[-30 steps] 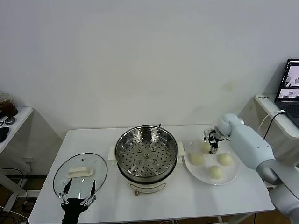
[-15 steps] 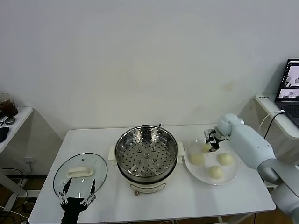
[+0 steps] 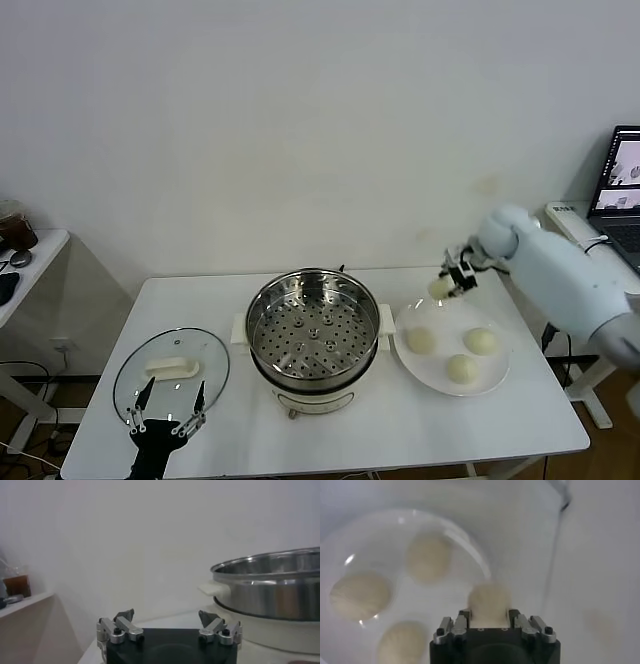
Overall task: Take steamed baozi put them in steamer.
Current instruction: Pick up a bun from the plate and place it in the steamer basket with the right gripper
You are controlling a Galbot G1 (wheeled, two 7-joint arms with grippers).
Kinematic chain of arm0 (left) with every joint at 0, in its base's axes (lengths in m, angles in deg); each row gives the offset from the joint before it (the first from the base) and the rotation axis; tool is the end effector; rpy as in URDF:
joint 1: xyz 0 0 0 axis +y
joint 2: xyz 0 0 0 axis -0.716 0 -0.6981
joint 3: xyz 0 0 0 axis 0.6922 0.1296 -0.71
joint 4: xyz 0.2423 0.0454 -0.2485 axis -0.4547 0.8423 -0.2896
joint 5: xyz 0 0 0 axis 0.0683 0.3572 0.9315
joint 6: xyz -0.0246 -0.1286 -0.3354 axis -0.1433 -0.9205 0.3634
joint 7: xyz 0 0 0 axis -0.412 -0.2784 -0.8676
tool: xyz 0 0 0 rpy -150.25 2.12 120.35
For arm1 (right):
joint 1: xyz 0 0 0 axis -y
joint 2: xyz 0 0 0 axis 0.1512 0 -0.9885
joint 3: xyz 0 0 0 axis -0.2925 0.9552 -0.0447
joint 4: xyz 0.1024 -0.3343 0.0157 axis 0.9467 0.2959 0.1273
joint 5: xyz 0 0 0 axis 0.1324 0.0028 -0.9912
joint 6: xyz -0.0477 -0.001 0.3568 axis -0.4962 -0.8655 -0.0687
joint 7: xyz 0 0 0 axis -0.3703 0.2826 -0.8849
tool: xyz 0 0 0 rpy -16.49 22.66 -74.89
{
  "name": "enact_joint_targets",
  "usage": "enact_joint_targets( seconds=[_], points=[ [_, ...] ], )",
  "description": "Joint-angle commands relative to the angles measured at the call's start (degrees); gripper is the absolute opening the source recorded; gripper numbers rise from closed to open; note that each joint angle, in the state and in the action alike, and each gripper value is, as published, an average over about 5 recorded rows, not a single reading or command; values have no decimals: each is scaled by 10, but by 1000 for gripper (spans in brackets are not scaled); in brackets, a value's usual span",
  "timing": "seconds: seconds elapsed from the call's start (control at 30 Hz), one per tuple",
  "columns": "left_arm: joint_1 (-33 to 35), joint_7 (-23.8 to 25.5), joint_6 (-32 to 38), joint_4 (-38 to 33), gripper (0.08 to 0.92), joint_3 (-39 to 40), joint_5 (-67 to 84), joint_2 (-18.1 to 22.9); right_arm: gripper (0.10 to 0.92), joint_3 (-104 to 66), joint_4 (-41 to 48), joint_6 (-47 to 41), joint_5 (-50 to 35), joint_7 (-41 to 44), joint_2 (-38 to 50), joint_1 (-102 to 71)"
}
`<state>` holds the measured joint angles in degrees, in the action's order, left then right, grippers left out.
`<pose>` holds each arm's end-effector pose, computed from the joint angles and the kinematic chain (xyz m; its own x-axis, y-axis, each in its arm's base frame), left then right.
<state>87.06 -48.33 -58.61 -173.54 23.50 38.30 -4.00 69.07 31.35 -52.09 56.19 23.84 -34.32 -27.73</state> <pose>0.1168 0.0810 -0.3363 -0.9987 -0.0132 0.0496 -0.0033 0.9808 0.1952 0.6026 -0.1106 -0.0976 -0.3360 -0.1862 0.9233 -0.8704 -0.3131 -0.3799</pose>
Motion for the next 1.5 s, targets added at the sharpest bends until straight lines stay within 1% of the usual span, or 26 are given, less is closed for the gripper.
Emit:
enact_joint_targets(
  seconds=[0.03,0.13,0.23,0.37,0.5,0.63,0.77,0.87,0.93,1.1,1.33,1.4,1.5],
  points=[
    [-2,0,0,-1,823,-1,4,-3,475,147,-104,24,-192,16,5,197],
    [-5,-1,0,-2,823,-2,6,-4,475,192,-122,42,-233,10,-31,236],
    [-7,-1,-1,-2,823,-5,7,-5,475,220,-125,63,-246,5,-84,243],
    [-10,0,-2,-2,823,-12,10,-6,475,238,-108,109,-243,0,-159,230],
    [-12,0,-3,-1,823,-18,11,-5,476,252,-79,183,-224,-1,-222,209],
    [-12,1,-4,-1,823,-23,11,-2,479,271,-65,246,-165,-1,-255,185],
    [-14,1,-4,-1,823,-27,11,1,483,279,-53,293,-78,-10,-266,157],
    [-16,1,-5,1,823,-27,11,2,484,265,-33,328,2,-24,-270,137],
    [-17,1,-5,3,823,-27,11,3,484,255,-17,348,39,-36,-271,127],
    [-19,1,-5,6,823,-26,10,4,484,240,9,381,80,-58,-277,113],
    [-21,1,-5,7,823,-25,9,5,485,222,33,401,124,-68,-283,96],
    [-21,1,-5,8,823,-25,9,5,499,216,40,405,136,-71,-285,91],
    [-21,0,-5,8,823,-25,9,6,562,209,47,409,139,-80,-286,85]
  ],
)
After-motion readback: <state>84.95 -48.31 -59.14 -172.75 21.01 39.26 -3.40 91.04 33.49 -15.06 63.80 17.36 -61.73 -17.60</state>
